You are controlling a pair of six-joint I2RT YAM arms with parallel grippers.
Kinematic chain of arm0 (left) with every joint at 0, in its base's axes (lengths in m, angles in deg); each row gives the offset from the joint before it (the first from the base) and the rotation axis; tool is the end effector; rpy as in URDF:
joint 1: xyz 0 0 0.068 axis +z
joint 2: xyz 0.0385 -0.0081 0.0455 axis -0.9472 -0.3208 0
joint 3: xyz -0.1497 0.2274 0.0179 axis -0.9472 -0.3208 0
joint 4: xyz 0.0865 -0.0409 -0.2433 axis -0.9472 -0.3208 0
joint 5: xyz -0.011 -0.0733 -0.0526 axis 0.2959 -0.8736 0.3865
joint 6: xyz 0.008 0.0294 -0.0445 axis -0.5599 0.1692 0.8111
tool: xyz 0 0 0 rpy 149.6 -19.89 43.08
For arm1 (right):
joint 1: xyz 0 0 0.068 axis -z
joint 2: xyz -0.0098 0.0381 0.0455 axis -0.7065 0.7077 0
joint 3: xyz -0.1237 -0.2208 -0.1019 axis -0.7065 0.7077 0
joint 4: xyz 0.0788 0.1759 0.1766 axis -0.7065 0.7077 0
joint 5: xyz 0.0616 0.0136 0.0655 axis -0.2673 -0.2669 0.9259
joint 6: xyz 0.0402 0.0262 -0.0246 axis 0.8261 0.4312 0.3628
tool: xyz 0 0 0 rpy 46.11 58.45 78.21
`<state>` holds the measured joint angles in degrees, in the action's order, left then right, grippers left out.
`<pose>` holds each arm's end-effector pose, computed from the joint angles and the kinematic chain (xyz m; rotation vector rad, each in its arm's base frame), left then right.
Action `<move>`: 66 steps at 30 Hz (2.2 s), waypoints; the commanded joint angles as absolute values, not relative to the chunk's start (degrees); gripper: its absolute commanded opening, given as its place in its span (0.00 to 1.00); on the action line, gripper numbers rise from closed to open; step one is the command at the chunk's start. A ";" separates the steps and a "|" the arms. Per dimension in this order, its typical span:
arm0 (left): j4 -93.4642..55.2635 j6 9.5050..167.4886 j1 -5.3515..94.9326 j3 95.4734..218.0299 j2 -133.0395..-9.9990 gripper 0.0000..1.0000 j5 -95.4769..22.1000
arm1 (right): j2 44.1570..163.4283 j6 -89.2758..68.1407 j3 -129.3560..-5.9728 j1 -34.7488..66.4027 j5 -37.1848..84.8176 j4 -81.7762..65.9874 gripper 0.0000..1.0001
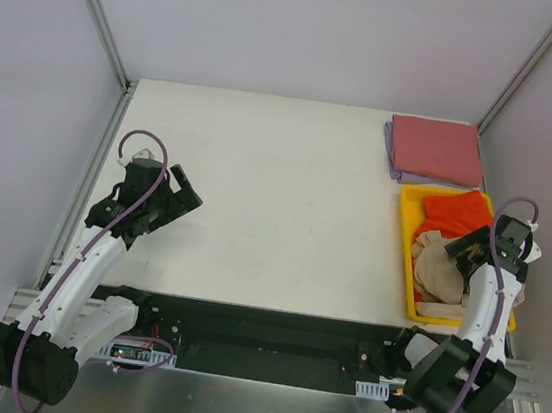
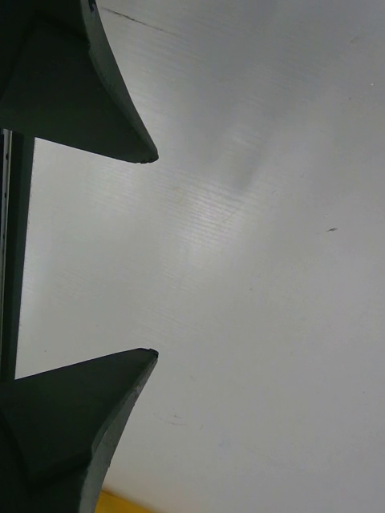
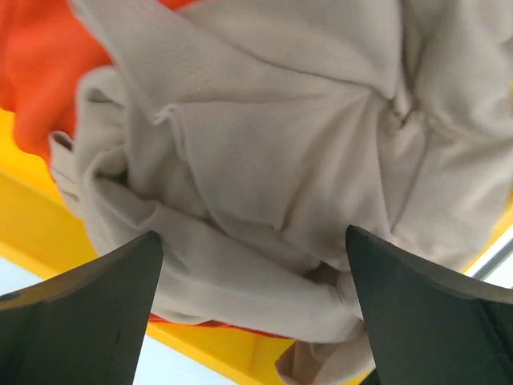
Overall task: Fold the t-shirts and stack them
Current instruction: Grab crumpled tshirt from bin with the right arm, then move the tshirt to the center of the board
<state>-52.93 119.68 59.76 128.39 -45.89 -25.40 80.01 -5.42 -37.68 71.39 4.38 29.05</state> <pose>0.1827 -0.0354 0.2822 -0.6386 2.1754 -0.4546 0.1764 -0.0958 0.2626 0.8896 2.2698 -0.3639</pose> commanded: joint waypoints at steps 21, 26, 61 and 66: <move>-49.69 119.28 60.04 128.09 -44.72 0.99 -27.11 | 65.51 -9.20 -50.46 73.69 11.00 36.67 0.01; -47.84 119.28 60.04 126.60 -44.72 0.99 -27.72 | 65.86 -11.66 -58.90 73.69 10.20 41.25 0.01; -50.12 120.86 60.04 118.86 -33.82 0.99 -26.67 | 120.96 3.88 -106.29 1.10 4.76 27.81 0.01; -50.21 121.39 60.04 118.86 -35.83 0.99 -26.76 | 126.68 4.59 -104.10 5.04 3.07 31.41 0.21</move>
<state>-49.00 120.45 59.76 119.04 -34.53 -28.24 124.69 1.51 -104.56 1.47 5.19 32.85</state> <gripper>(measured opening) 0.990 0.156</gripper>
